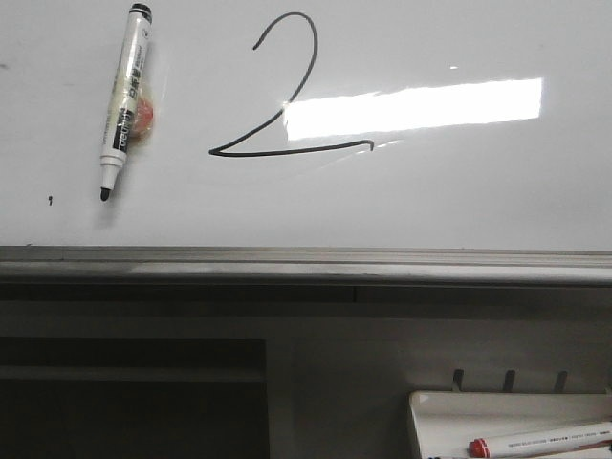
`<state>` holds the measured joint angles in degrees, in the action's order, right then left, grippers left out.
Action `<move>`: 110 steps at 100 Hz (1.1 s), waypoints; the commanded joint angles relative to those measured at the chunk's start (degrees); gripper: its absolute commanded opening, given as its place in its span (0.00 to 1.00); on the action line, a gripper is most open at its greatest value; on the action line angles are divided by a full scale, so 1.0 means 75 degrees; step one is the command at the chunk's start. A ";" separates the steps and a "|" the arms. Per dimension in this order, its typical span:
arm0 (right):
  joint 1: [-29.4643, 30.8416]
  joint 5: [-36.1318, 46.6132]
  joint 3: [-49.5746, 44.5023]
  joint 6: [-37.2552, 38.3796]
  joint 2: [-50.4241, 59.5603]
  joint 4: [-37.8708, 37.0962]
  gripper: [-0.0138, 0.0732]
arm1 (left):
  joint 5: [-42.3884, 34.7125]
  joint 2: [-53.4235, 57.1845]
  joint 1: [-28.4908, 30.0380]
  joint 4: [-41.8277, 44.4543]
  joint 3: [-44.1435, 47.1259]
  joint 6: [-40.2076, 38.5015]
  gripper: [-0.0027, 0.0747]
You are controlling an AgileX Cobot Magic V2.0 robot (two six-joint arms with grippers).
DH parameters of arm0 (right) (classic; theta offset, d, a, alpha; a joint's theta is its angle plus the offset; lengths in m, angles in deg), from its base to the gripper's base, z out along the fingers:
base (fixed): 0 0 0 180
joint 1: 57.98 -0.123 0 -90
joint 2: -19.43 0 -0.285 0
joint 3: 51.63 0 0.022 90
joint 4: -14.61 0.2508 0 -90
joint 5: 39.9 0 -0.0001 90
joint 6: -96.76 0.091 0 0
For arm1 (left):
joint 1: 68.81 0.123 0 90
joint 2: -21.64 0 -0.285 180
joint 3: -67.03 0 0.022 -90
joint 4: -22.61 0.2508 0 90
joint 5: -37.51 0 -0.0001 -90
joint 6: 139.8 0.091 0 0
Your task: Write number 2 on whiteboard
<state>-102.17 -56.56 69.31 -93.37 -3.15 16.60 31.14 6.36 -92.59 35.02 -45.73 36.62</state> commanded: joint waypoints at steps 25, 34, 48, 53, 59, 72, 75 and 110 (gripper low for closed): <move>0.0051 0.0598 0.0189 -0.0031 -0.0054 -0.0041 0.08 | -0.0131 0.0655 0.1726 -0.2971 -0.0187 0.3200 0.01; 0.0051 0.0598 0.0189 -0.0031 -0.0054 -0.0041 0.08 | 0.0154 0.0671 0.2127 -0.3680 -0.0156 0.3200 0.01; 0.0051 0.0598 0.0189 -0.0031 -0.0054 -0.0041 0.08 | 0.0153 0.0684 0.2663 -0.3799 0.0247 0.3200 0.01; 0.0051 0.0598 0.0189 -0.0031 -0.0054 -0.0041 0.08 | 0.0187 0.0768 0.2812 -0.3586 0.0440 0.3200 0.01; 0.0051 0.0598 0.0189 -0.0031 -0.0054 -0.0041 0.08 | 0.0203 0.0951 0.2912 -0.3156 0.0688 0.3187 0.01; 0.0051 0.0598 0.0189 -0.0031 -0.0054 -0.0041 0.08 | 0.0135 0.1240 0.3025 -0.2518 0.1260 0.1832 0.01; 0.0051 0.0598 0.0189 -0.0031 -0.0054 -0.0041 0.08 | 0.0122 0.1240 0.3025 -0.2240 0.1381 0.1450 0.01; 0.0051 0.0598 0.0189 -0.0031 -0.0054 -0.0041 0.08 | 0.2653 0.1240 0.3092 -0.1555 0.1420 0.0559 0.01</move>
<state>-102.17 -56.56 69.22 -93.28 -3.15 16.60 50.06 14.09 -69.60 23.02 -35.67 41.96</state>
